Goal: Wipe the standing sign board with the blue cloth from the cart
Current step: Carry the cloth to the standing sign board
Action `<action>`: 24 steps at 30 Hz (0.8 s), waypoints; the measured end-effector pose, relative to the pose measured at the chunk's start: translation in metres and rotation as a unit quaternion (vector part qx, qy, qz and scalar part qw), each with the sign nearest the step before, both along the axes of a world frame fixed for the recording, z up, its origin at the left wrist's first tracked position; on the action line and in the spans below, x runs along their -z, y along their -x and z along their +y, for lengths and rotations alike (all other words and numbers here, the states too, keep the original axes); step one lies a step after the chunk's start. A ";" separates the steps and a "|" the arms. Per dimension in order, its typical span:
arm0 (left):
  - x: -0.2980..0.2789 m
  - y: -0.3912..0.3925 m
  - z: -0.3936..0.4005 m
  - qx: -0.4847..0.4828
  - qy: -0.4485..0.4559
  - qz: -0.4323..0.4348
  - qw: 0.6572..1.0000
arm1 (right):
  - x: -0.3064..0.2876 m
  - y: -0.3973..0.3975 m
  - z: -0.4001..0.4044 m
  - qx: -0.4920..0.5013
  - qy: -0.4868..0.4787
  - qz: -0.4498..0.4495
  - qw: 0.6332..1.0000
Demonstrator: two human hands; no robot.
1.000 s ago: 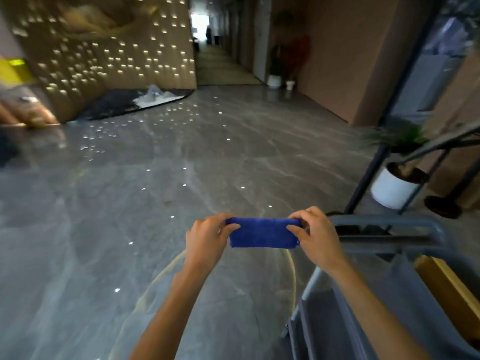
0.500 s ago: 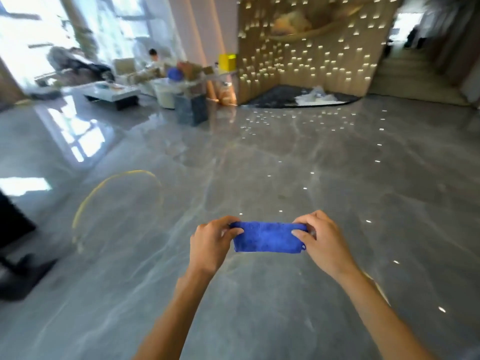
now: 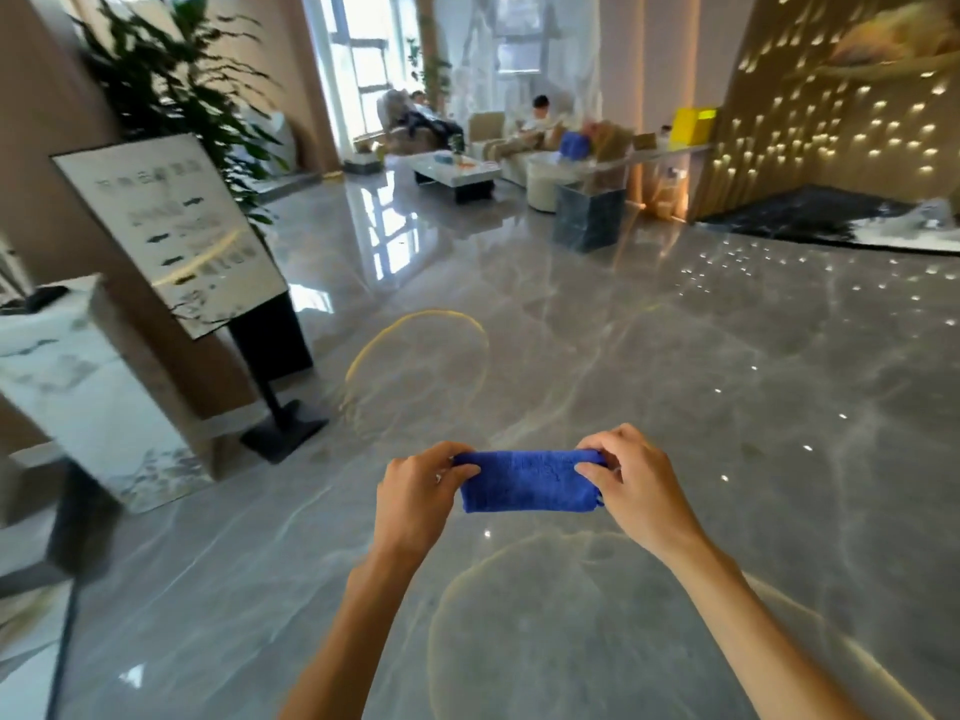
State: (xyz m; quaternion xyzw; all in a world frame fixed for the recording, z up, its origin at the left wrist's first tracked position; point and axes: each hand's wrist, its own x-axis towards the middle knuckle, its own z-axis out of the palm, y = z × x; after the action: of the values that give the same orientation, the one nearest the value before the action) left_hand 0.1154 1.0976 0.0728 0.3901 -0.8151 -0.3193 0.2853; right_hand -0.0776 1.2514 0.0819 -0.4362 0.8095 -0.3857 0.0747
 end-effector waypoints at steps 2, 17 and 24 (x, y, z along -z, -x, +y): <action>-0.001 -0.023 -0.022 -0.021 0.001 0.003 1.000 | -0.001 -0.016 -0.031 -0.027 -0.001 0.004 1.000; 0.003 -0.161 -0.166 -0.109 0.031 0.035 0.993 | -0.001 -0.127 -0.228 -0.148 -0.007 0.011 0.989; 0.012 -0.183 -0.211 -0.157 0.030 0.040 0.986 | 0.002 -0.147 -0.290 -0.191 -0.010 0.003 0.982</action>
State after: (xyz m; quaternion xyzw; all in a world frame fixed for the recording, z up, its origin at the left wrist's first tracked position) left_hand 0.2986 0.8867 0.0612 0.4915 -0.7409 -0.2614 0.3756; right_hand 0.0694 0.9616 0.0797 -0.5831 0.7153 -0.3551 0.1492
